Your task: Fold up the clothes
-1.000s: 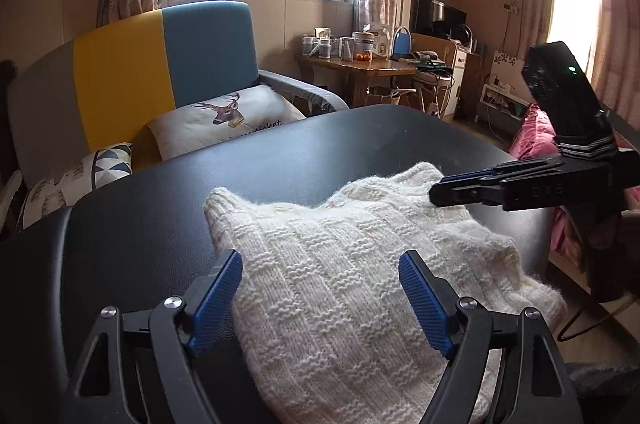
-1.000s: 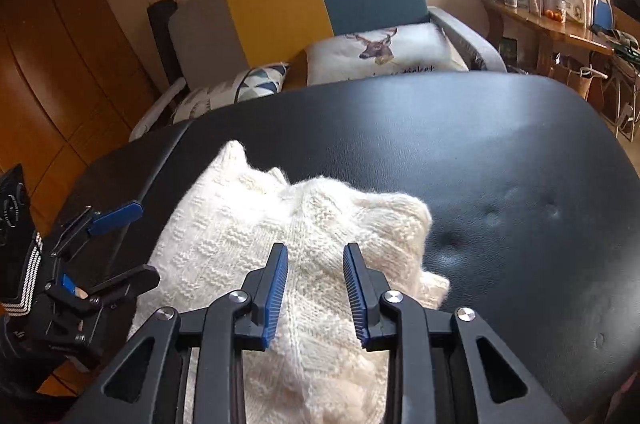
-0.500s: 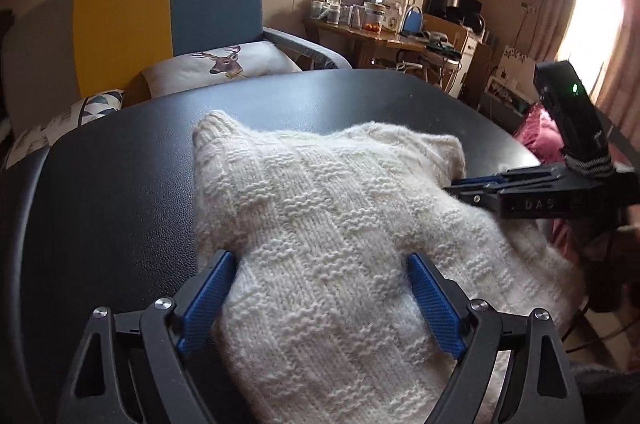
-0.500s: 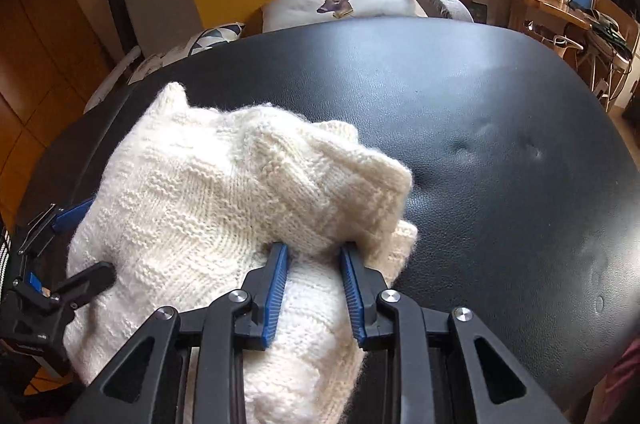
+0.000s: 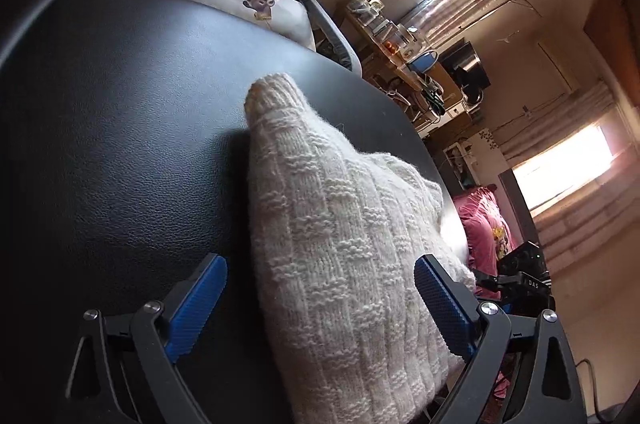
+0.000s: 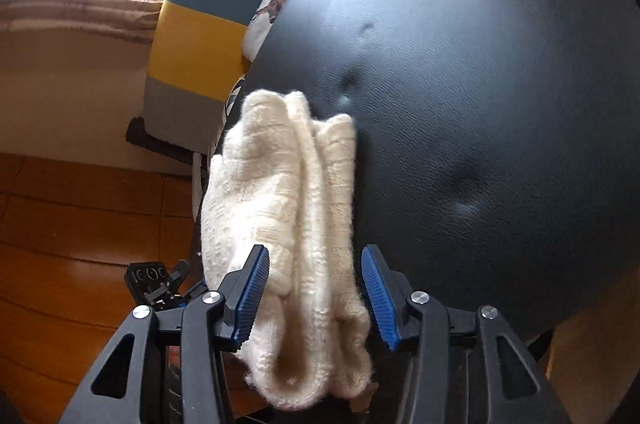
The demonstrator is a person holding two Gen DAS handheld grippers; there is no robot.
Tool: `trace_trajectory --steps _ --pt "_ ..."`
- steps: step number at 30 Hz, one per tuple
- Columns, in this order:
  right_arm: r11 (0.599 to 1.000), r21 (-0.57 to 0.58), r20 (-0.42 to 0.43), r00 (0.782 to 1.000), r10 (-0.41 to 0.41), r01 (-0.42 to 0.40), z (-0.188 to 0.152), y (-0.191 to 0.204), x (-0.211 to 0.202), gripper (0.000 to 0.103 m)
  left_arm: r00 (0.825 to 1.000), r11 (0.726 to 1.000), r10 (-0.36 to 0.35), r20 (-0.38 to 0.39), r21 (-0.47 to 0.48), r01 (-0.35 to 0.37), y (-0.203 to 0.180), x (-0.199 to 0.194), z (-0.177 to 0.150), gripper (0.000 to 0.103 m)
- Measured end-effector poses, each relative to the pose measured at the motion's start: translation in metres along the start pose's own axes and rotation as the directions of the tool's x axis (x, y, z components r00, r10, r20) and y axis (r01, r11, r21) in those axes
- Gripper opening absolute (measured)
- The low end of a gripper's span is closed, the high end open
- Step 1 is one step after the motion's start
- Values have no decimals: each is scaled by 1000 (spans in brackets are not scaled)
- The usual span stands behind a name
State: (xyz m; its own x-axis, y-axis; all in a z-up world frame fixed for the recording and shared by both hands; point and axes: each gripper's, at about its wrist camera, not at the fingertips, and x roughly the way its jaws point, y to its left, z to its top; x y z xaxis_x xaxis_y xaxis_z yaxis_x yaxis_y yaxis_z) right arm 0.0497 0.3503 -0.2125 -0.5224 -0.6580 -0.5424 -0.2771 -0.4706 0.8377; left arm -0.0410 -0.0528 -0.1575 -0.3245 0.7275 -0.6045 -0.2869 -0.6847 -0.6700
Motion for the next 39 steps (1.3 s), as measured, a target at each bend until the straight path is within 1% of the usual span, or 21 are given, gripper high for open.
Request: trace_trajectory --steps 3,6,7,9,11,12,14,15,18,20,22,23,25,28,31,33,34,36,37,38,39 --pt "997 58 -40 997 61 -59 3 -9 14 50 999 1000 9 -38 13 -9 -5 16 0 96" --pt "981 129 -65 986 155 -146 7 -15 31 51 997 999 -15 -72 -35 13 -1 26 1 97" --pt "976 159 -75 983 165 -152 9 -17 37 54 996 998 -23 -81 -54 19 1 29 1 97" --pt "975 170 -86 984 159 -143 12 -17 45 55 996 997 -37 -83 -76 30 3 30 2 97" --pt "967 183 -95 976 194 -175 15 -14 47 58 996 995 -49 -80 -89 42 5 30 3 97" --pt "959 197 -92 970 225 -203 16 -14 47 58 995 994 -57 -79 -96 50 7 29 3 97" --pt "918 235 -34 941 338 -321 18 -19 37 59 994 992 -72 -77 -108 63 9 27 3 97" --pt "921 223 -33 942 335 -320 19 -18 35 60 994 992 -73 -78 -107 64 9 26 3 97" --pt "967 174 -102 974 204 -185 17 -14 41 60 994 995 -62 -87 -84 54 6 27 4 98" --pt "987 127 -162 979 121 -101 16 -7 50 62 994 996 -57 -95 -71 51 4 27 4 98" --pt "988 118 -191 974 119 -97 14 -1 58 62 993 997 -56 -101 -63 50 3 28 4 99" --pt "987 123 -188 974 128 -106 15 0 61 62 993 997 -58 -103 -61 52 2 29 5 99" --pt "976 158 -167 970 176 -150 18 0 67 63 992 997 -61 -109 -56 55 1 31 7 100" --pt "961 203 -151 964 219 -187 21 0 80 65 992 998 -56 -116 -45 51 1 32 10 101" --pt "934 260 -131 949 285 -245 22 -4 84 65 992 996 -66 -110 -61 60 4 31 13 101" --pt "931 259 -137 945 297 -255 19 -4 85 65 991 995 -77 -105 -70 70 7 30 13 101" --pt "939 242 -145 948 283 -243 19 -2 84 65 992 996 -75 -106 -65 68 7 31 13 101" --pt "931 231 -140 937 320 -283 24 2 78 66 992 997 -63 -110 -45 58 3 33 12 101" --pt "919 231 -137 924 357 -321 26 7 78 67 992 997 -62 -110 -42 57 2 33 12 102" --pt "923 212 -146 923 355 -321 28 14 80 68 992 997 -62 -111 -40 58 2 34 12 102" --pt "952 177 -166 946 280 -250 30 20 83 69 991 998 -62 -115 -36 58 1 35 11 102"
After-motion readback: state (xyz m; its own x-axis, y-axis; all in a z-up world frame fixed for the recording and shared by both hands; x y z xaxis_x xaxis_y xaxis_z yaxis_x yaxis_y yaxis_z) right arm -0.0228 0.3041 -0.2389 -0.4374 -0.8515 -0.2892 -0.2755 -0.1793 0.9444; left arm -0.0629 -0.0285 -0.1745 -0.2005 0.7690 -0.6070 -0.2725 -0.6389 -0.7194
